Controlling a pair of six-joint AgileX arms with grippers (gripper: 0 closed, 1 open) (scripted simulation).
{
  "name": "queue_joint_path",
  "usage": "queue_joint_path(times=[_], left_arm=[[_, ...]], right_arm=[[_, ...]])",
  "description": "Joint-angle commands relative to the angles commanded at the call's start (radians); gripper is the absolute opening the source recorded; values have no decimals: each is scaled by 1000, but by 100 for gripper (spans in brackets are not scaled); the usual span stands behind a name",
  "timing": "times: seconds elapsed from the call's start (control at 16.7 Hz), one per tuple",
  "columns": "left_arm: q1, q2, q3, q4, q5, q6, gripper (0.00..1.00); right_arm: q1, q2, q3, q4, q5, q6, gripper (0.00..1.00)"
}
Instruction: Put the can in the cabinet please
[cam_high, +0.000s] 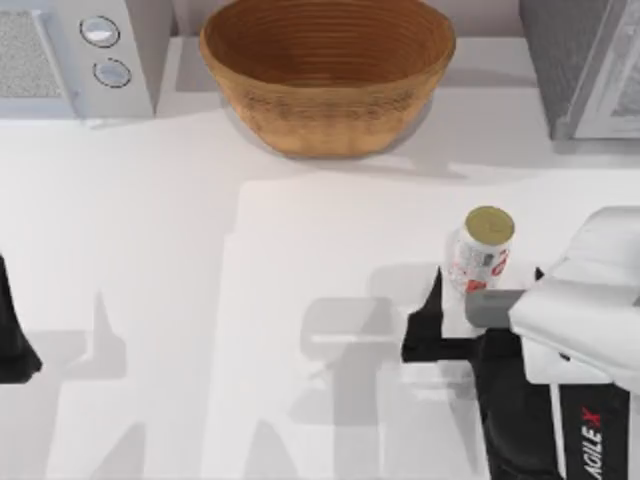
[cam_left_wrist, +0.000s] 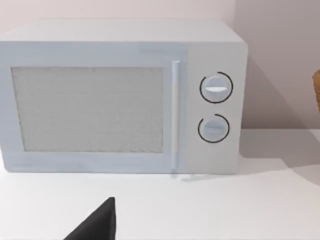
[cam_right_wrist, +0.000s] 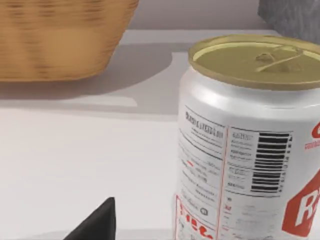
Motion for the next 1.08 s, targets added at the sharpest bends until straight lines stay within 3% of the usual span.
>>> queue_joint_path(times=[0.48,0.72,1.08], left_arm=[[0,0,0,0,0,0,100],[0,0,0,0,0,0,100],[0,0,0,0,0,0,100]], right_arm=[[-143,33,170,-112,-143,-29,100],[-150,35,179,-118,-150,-31,100],[-150,35,179,-118,-150,-31,55]])
